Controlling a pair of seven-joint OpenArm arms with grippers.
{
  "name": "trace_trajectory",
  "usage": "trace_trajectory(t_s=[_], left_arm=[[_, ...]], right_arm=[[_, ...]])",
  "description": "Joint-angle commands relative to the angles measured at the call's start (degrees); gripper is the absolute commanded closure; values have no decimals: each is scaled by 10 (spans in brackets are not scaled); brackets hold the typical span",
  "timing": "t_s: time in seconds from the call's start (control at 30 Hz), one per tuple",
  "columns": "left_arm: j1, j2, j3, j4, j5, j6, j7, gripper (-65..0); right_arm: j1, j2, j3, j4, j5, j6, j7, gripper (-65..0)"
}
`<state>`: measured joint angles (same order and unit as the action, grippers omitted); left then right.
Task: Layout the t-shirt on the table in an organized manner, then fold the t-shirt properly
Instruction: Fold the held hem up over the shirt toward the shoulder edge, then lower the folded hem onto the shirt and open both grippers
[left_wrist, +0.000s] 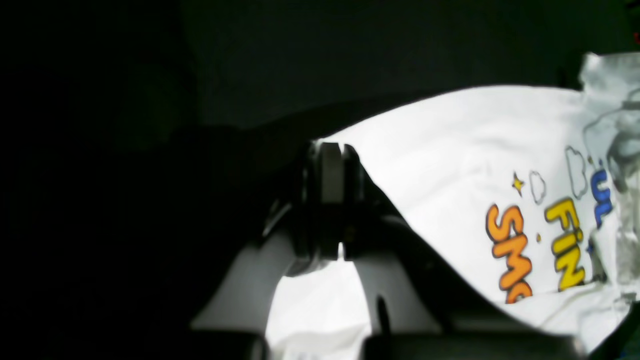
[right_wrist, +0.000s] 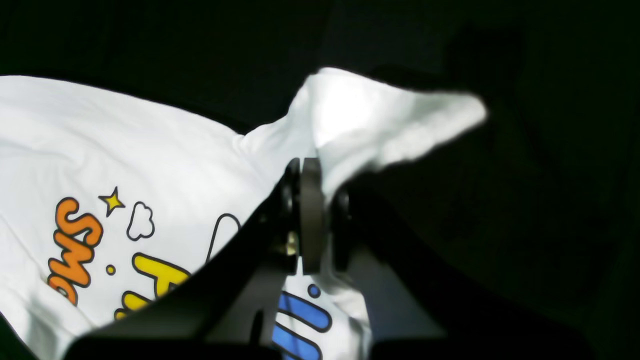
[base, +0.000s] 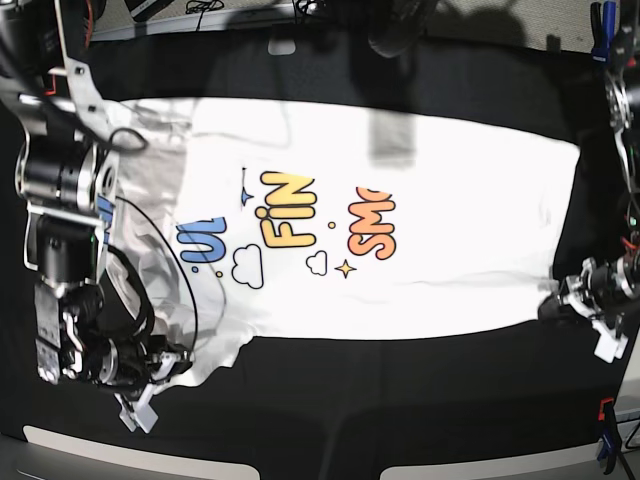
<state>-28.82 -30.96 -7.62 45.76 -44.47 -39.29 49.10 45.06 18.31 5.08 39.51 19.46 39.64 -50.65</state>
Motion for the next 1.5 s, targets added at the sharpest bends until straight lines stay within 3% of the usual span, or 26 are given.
trace_trajectory(t_s=[0.0,0.33,0.57,0.73,1.07,1.2,1.47], left_arm=[[-1,-10,-3,30,-12,-7,-12,0],[197,-10,-3,334,24,4,-43,0],[289,-16,-3,464,101,68,-72,0],[342,-16,-3,499,123,70,-72,0],[361,-16,-3,499,132,70,-71,0],[361,-16,-3,499,173,70,-65,0],[361,-16,-3,499,205,70,-20,0]], right_arm=[[9,10,2,33,12,4,9,0],[-234,27,12,386,22,4,-28,0],[-400,26,105,550,40,4,-30,0],[-487,26,182,593,68,4,-31,0],[-530,25,210,595,82,4,-28,0],[-530,25,210,595,82,4,-28,0],[-530,25,210,595,82,4,-30,0]])
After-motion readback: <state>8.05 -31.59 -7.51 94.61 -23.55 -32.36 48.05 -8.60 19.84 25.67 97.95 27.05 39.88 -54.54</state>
